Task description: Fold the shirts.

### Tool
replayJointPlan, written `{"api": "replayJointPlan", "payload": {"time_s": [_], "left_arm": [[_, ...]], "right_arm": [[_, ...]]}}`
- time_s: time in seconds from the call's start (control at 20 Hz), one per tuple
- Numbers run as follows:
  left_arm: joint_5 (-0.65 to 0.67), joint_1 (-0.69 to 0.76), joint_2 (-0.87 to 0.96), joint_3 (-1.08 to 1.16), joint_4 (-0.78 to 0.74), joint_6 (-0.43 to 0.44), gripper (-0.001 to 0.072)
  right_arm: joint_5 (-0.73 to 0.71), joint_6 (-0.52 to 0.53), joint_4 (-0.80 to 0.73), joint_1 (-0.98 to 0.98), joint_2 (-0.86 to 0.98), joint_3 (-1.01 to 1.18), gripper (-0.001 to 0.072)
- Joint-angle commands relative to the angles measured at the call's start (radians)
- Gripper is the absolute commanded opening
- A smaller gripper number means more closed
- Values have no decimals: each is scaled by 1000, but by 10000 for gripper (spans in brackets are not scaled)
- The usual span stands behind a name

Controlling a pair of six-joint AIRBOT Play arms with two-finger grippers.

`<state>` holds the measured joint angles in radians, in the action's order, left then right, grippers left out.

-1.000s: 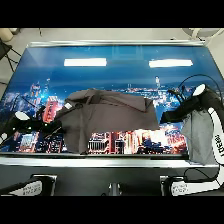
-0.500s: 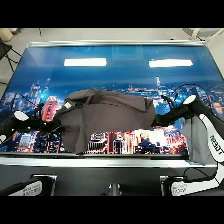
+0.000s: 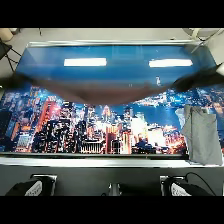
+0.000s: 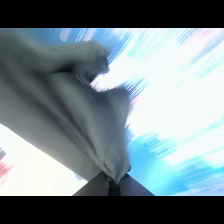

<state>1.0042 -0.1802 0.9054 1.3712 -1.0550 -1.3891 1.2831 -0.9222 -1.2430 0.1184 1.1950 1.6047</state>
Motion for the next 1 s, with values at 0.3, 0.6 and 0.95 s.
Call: {"api": "replayJointPlan", "payload": {"time_s": [0.3, 0.6, 0.95], "left_arm": [[-148, 1, -292, 493, -31, -78, 28], [-16, 1, -256, 492, -80, -89, 27], [303, 1, 8, 349, -172, -116, 29]], "right_arm": [[-176, -79, -200, -2, -528, 326, 32], [6, -118, -219, -2, -475, 327, 32], [454, -102, -227, -3, -68, 315, 32]]}}
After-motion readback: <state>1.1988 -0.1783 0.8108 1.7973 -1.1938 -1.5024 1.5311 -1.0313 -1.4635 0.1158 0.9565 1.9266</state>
